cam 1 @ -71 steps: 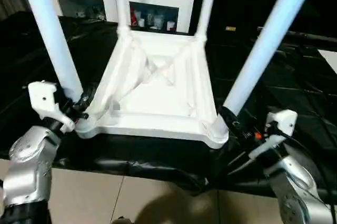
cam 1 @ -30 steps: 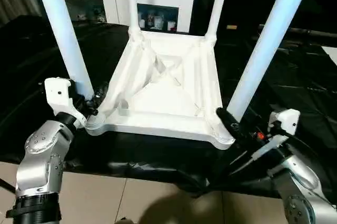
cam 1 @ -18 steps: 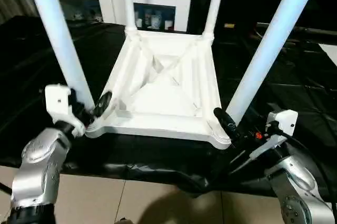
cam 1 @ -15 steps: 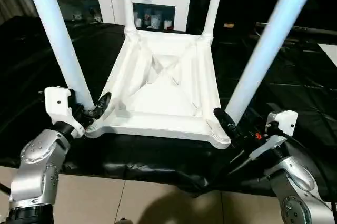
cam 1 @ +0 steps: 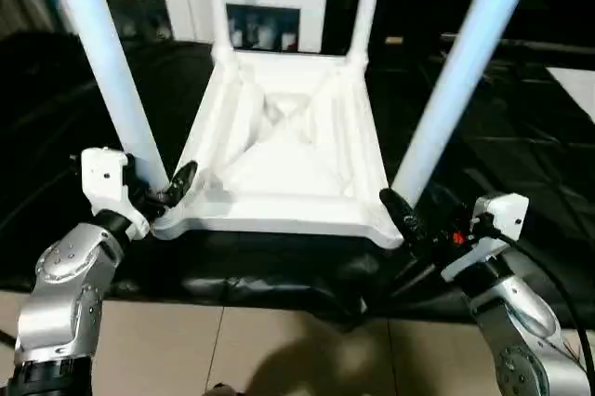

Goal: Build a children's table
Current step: Flip table

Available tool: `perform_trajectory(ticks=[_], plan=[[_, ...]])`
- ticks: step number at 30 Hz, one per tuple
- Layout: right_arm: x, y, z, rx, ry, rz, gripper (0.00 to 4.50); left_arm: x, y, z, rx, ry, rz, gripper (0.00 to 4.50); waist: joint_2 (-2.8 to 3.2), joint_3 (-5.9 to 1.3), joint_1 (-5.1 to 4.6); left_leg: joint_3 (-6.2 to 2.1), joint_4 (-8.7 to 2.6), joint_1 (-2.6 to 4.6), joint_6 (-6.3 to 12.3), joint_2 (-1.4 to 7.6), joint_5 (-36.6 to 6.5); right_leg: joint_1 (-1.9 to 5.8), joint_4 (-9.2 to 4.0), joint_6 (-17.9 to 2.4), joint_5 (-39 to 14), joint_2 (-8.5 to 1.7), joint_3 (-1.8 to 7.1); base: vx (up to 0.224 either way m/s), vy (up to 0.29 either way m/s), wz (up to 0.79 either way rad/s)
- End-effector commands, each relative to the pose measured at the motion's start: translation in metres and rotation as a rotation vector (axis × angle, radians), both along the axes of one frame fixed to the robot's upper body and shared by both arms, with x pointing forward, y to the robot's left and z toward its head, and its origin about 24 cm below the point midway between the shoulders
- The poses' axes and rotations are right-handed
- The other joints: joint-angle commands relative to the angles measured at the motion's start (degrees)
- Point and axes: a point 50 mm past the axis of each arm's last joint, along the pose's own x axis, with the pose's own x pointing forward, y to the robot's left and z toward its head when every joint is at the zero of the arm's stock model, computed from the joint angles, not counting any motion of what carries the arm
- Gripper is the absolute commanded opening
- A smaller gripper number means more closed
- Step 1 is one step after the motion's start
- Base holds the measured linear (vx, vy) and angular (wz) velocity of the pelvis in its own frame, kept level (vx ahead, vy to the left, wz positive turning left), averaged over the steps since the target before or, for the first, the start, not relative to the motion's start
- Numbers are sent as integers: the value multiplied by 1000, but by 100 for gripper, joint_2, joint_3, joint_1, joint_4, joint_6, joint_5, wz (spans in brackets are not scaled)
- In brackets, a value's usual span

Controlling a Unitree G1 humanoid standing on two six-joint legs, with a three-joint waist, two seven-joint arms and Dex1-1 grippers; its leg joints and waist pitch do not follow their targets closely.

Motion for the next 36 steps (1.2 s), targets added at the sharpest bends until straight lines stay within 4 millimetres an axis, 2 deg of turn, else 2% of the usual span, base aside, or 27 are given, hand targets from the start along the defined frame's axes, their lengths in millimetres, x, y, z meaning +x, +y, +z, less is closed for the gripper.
perform_trajectory(ticks=[1,2,4,6,7,9,13,16,17,18,19,20,21,22,23,24,25,26,27,28,29,30,31,32,33,34,36], plan=[[-1,-5,2,-23,-14,-26,430,1,-3,3,10,-8,-12,391,74,-195,-75,-128,-584,188,-373,91,-4117,34,-557,-233,-3506,-315,53,0,0,0],[-2,-6,2,-27,-16,-30,430,1,-3,3,13,-10,-10,391,74,-195,-75,-128,-584,188,-373,91,-4117,34,-557,-233,-3506,-315,53,0,0,0],[-4,-13,2,-35,-20,-27,430,1,-1,2,20,-11,2,391,77,-204,-73,-97,-543,178,-285,74,-3757,32,-613,-193,-3592,-354,28,0,0,0],[-8,-16,4,-30,-17,19,430,0,1,2,17,-8,13,391,69,-193,-78,-91,-534,193,-255,76,-3766,15,-633,-191,-3599,-359,0,0,0,0],[-19,-19,6,8,29,148,430,0,2,1,11,0,20,391,82,-199,-83,-92,-526,208,-208,71,-3767,29,-638,-188,-3524,-339,-16,0,0,0],[-24,-21,7,13,46,207,430,0,2,2,15,1,18,391,57,-197,-49,-82,-518,207,-157,75,-3683,16,-632,-177,-3485,-349,17,0,0,0],[-31,-30,14,16,73,285,430,2,1,3,21,0,23,391,57,-196,-56,-97,-524,162,-129,75,-3608,39,-622,-183,-3468,-356,-17,0,0,0],[-32,-28,23,33,68,338,430,3,2,2,7,15,59,376,43,-182,-66,-95,-482,226,-124,48,-3675,5,-684,-86,-3718,-352,-65,0,0,0],[-31,-26,24,26,71,348,430,4,3,2,3,17,78,366,11,-176,-84,-92,-467,233,-118,40,-3680,-6,-706,-61,-3787,-347,-96,0,0,0],[-31,-26,24,26,71,348,430,4,3,2,3,17,78,366,11,-176,-84,-92,-467,233,-118,40,-3680,-6,-706,-61,-3787,-347,-96,0,0,0],[-22,-13,16,-10,100,328,430,6,9,3,-29,16,158,347,5,-159,-114,-113,-465,239,-137,41,-3772,11,-736,12,-3873,-330,-179,0,0,0],[-22,-13,16,-10,100,328,430,6,9,3,-29,16,158,347,39,-148,-142,-133,-482,244,-172,47,-3874,22,-734,9,-3817,-312,-228,0,0,0],[-17,-8,12,-23,119,314,430,6,11,3,-40,18,189,341,101,-143,-192,-172,-551,240,-189,100,-4198,94,-709,20,-3613,-276,-308,0,0,0],[-6,3,2,-53,143,272,430,8,14,4,-90,15,250,337,140,-125,-225,-239,-791,86,-278,254,-4777,306,-324,-155,-2827,-230,-299,0,0,0],[-4,6,1,-61,136,270,430,8,14,5,-99,13,259,325,222,-88,-130,-220,-1125,-131,-342,396,-5255,512,188,-290,-2248,-148,-262,-82,-36,6],[-1,10,0,-74,125,266,430,8,14,5,-113,9,274,312,187,-153,75,-155,-1205,-282,-303,465,-5362,619,660,-338,-1401,-150,-82,-82,-36,6],[3,14,-1,-81,115,253,430,9,14,6,-135,5,284,304,79,-113,274,200,-1196,12,-251,321,-5057,190,651,-383,-1647,-96,171,-11,-110,24],[9,17,-2,-69,127,219,430,10,13,7,-160,3,295,299,-397,-106,97,127,493,578,-110,-227,-2265,-663,-852,103,-6172,-676,381,36,-143,12],[12,18,-2,-55,134,204,430,10,13,8,-169,2,298,294,-318,-192,143,-33,463,321,40,-180,-1356,-324,-732,7,-6210,-883,625,36,-143,12],[15,21,-1,-37,128,197,430,9,12,8,-187,2,299,273,-229,-334,322,-114,-75,-38,-36,27,-740,111,-343,-129,-4668,-710,549,59,-58,-13],[16,22,0,-33,129,193,430,9,11,8,-192,3,300,261,-258,-276,303,-86,-224,-62,-111,50,-932,33,-225,-158,-3810,-462,427,80,-25,-1],[18,24,0,-31,128,194,430,9,10,9,-196,4,301,255,-173,-335,311,-47,-262,42,-183,54,-1096,-38,-136,-258,-3033,-302,367,80,-25,-1],[20,27,1,-30,125,199,430,9,8,9,-203,7,302,255,-112,-400,271,-9,-306,84,-179,109,-1220,-20,2,-747,-1181,-208,358,9,-50,15],[21,28,1,-31,123,201,430,9,8,9,-205,8,302,242,-121,-339,241,17,-341,4,-179,93,-1552,-7,-26,-854,-1268,-204,365,0,0,0],[21,28,1,-31,123,201,430,9,8,9,-205,8,302,242,-142,-330,223,24,-344,-10,-200,71,-1715,4,-39,-840,-1457,-205,363,0,0,0],[23,31,1,-29,122,196,430,10,6,9,-213,9,302,231,-157,-345,223,38,-331,24,-195,58,-1890,-11,-81,-791,-1778,-229,371,0,0,0],[25,34,0,-37,121,187,430,10,4,10,-224,12,298,229,-151,-338,212,43,-339,15,-182,59,-1899,-18,-103,-750,-1917,-240,384,0,0,0]])
